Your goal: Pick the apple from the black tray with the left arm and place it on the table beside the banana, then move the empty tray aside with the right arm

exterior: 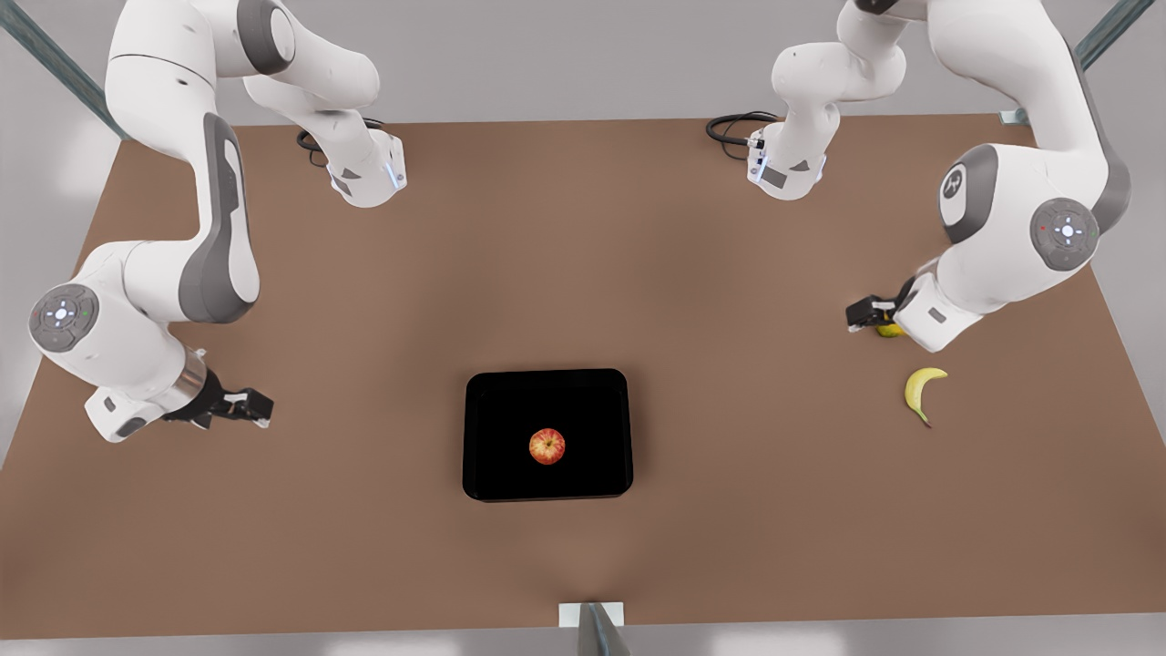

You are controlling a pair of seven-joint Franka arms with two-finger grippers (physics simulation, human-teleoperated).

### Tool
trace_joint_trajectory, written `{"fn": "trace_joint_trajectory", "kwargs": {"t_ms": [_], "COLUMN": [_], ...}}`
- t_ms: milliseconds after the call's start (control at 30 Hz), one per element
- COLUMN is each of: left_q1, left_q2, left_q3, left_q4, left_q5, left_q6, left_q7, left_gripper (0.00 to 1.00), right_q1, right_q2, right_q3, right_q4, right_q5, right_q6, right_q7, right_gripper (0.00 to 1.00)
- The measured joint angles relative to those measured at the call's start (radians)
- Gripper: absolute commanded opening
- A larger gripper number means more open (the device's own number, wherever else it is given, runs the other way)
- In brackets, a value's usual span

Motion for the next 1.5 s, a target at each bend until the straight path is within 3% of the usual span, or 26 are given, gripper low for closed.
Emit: {"fn": "trace_joint_trajectory", "kwargs": {"t_ms": [133, 267, 500, 600, 700, 833, 1200, 1500], "left_q1": [-0.015, -0.2, -0.483, -0.56, -0.628, -0.725, -0.766, -0.786], "left_q2": [0.052, 0.269, 0.502, 0.599, 0.787, 0.941, 1.07, 1.127], "left_q3": [-0.003, -0.012, -0.01, -0.004, 0.009, 0.045, 0.132, 0.193], "left_q4": [0.02, 0.178, 0.244, 0.378, 0.651, 0.774, 0.808, 0.814], "left_q5": [-0.038, -0.034, 0.096, 0.142, 0.189, 0.252, 0.297, 0.3], "left_q6": [0.045, 0.139, 0.366, 0.419, 0.425, 0.483, 0.801, 0.949], "left_q7": [-0.026, -0.072, -0.253, -0.349, -0.44, -0.541, -0.727, -0.777], "left_gripper": [1.0, 1.0, 1.0, 1.0, 1.0, 1.0, 1.0, 1.0], "right_q1": [0.001, 0.0, -0.002, -0.003, -0.003, -0.003, -0.003, -0.003], "right_q2": [0.044, 0.097, 0.173, 0.19, 0.195, 0.195, 0.196, 0.196], "right_q3": [0.015, 0.025, 0.032, 0.032, 0.032, 0.033, 0.034, 0.034], "right_q4": [0.066, 0.139, 0.158, 0.163, 0.168, 0.168, 0.169, 0.169], "right_q5": [0.001, 0.002, 0.002, 0.001, 0.001, 0.0, 0.0, 0.0], "right_q6": [0.028, 0.051, 0.183, 0.224, 0.249, 0.268, 0.284, 0.287], "right_q7": [0.002, 0.005, 0.007, 0.008, 0.008, 0.008, 0.008, 0.009], "right_gripper": [1.0, 1.0, 1.0, 1.0, 1.0, 1.0, 1.0, 1.0]}}
